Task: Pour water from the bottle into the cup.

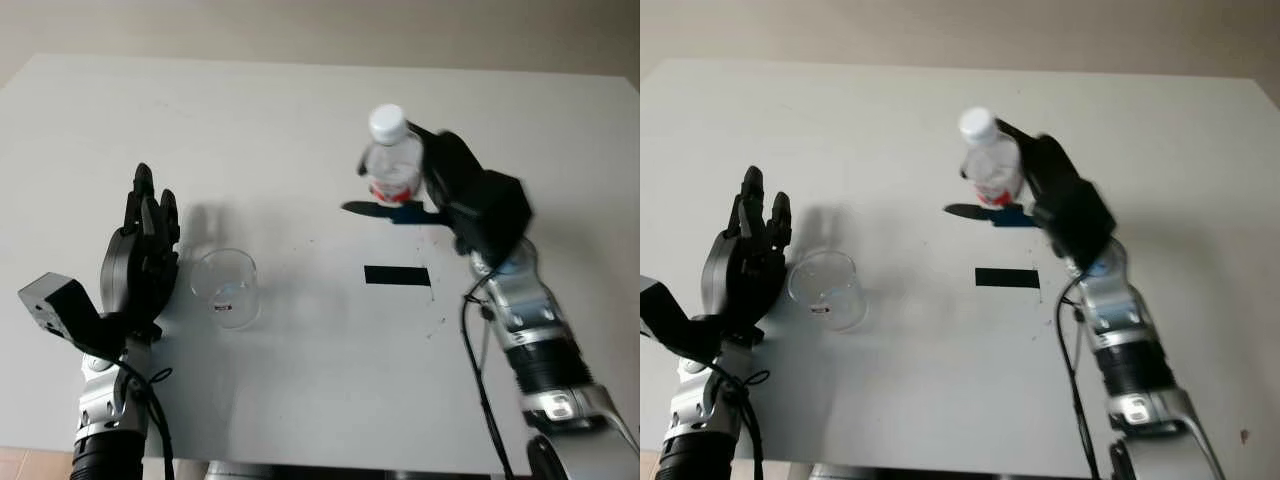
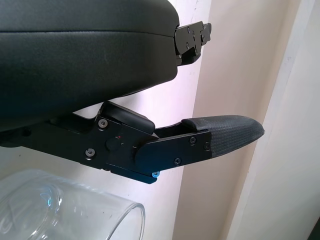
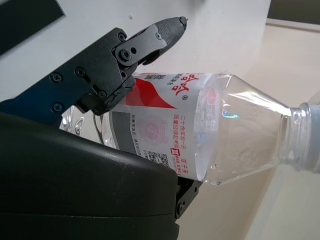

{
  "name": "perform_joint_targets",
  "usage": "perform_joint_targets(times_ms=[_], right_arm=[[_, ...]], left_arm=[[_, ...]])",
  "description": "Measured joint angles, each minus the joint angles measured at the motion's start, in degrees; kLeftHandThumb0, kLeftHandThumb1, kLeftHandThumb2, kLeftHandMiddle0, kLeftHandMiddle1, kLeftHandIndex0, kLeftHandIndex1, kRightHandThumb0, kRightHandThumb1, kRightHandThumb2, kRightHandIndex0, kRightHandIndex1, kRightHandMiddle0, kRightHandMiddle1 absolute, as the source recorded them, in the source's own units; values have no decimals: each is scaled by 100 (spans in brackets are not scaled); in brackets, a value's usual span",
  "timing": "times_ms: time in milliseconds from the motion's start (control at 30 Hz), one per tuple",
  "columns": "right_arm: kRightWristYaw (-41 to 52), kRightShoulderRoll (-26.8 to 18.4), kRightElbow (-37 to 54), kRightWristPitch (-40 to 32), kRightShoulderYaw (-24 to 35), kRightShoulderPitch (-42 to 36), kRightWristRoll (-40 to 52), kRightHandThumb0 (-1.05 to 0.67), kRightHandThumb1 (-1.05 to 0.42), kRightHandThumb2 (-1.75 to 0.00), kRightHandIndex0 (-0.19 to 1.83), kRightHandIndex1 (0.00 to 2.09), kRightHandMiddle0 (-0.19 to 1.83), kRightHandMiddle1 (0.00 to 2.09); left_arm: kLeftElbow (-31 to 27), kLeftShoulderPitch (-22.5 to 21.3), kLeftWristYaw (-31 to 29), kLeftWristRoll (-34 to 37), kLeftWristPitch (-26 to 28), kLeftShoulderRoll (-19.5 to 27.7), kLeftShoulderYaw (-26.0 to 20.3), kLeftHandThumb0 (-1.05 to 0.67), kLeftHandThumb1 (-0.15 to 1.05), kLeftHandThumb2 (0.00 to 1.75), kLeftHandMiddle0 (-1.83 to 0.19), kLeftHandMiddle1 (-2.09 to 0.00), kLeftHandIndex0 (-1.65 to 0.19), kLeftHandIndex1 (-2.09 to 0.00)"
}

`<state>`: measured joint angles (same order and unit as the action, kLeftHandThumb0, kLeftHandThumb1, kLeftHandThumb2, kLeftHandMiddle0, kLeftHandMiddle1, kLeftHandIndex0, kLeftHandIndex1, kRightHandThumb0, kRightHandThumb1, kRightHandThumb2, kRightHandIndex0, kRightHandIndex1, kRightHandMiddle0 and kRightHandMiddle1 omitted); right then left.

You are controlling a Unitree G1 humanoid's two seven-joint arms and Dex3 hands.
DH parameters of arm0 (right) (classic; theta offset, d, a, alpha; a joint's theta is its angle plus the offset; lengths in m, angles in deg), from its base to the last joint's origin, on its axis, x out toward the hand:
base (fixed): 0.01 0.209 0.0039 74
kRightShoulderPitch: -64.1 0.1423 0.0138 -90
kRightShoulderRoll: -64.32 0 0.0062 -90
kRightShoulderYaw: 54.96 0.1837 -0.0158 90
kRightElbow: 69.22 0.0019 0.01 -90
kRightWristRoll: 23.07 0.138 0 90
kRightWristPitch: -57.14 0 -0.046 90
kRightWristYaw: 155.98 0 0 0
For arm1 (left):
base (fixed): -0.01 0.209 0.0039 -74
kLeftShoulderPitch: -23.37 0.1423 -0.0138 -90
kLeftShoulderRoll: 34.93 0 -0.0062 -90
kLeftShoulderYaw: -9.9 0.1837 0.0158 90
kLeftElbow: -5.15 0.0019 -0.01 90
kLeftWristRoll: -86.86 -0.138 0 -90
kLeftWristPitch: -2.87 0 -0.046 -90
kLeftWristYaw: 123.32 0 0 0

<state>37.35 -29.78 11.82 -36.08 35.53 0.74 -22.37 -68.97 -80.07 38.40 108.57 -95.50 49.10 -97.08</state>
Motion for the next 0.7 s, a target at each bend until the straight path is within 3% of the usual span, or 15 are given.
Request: perform_joint_targets(times_ms=[167, 300, 700], right_arm=[[106, -9, 751, -368, 269, -556, 246, -29, -105, -19, 102, 209, 69, 209], [94, 140, 961, -673, 388, -931, 469, -31, -105, -21, 85, 209, 43, 209], [31, 587, 1003, -841, 278, -1320, 497, -33, -105, -25, 88, 209, 35, 209]], left_arm=[[-7, 30, -2, 0, 20, -1, 1, -84, 105, 63, 19, 0, 19, 0], [15, 21, -21, 0, 35, 0, 2, -85, 105, 61, 19, 0, 19, 0], [34, -20, -25, 4, 112, 1, -3, -84, 105, 60, 19, -1, 19, 0]])
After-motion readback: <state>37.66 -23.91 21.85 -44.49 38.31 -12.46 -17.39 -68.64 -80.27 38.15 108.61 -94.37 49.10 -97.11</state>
